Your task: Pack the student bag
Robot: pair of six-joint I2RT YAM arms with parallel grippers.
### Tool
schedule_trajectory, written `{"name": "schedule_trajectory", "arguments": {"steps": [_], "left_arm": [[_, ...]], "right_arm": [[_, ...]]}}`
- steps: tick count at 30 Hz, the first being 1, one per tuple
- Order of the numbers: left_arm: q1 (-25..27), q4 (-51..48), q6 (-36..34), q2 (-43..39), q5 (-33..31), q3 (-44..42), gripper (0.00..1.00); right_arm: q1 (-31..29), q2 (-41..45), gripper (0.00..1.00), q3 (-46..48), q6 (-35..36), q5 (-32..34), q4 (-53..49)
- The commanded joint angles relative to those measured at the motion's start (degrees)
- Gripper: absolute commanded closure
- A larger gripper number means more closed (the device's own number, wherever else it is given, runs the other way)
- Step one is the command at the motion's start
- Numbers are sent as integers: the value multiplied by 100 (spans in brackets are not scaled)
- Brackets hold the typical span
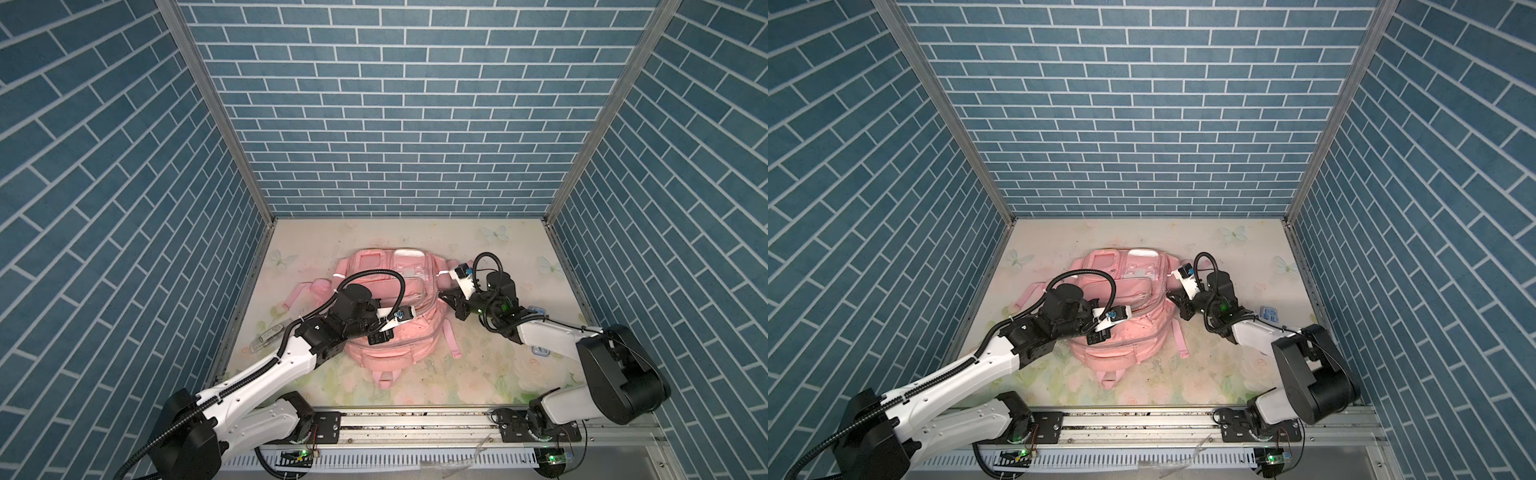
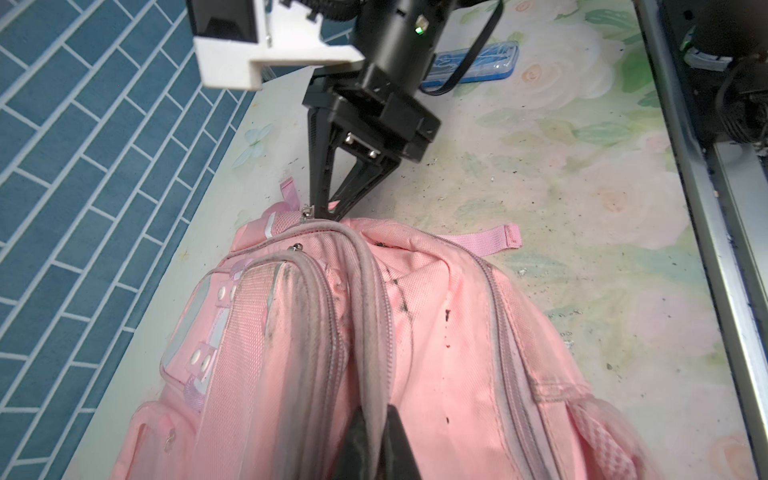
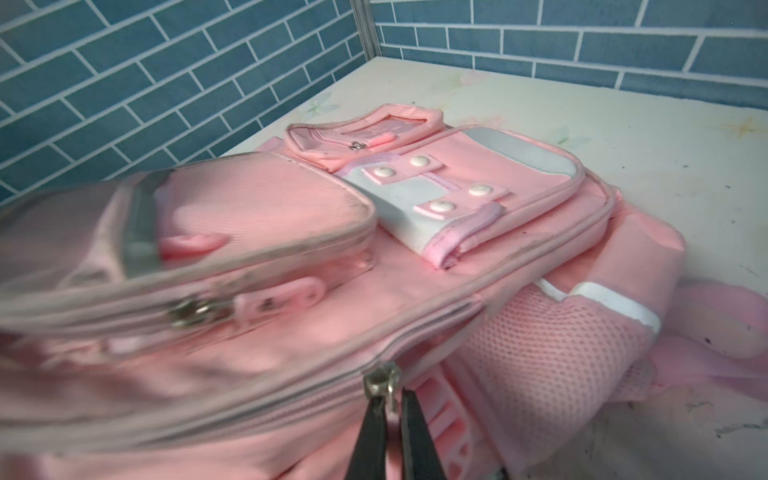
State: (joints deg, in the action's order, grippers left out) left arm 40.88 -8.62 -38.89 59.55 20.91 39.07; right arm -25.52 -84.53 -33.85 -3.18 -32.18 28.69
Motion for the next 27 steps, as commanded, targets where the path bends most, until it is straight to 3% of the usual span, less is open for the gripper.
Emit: {"name": "schedule_trajectory", "arguments": {"steps": [1,14,17,19,20,22,27], "left_arm": [[-129,-329,-386,-312,364,-63,100],[-176,-183,-264,-312,304,-246,100],[-170,12,-84,-295,158,-320,100],[-157,123,194,-243,16,-268,100],[-121,189,377,-256,-93,-248,95],[46,242,609,-324,-426,-224,64],[802,83,760,-371,-1579,-79,51]], "right_arm": [[381,-315,100,-333,-133,901,-135],[548,-1048,100,-1312,113,1533,-1407],[572,-1048,99,-1407,241,1274,-1506],[566,-953,92,-1446,504,601,-1605],[569,-862,88,-1397,558,407,-1603],[568,-521,81,-1177,645,251,-1552],[568,563,69,-433,915,297,-1350]]}}
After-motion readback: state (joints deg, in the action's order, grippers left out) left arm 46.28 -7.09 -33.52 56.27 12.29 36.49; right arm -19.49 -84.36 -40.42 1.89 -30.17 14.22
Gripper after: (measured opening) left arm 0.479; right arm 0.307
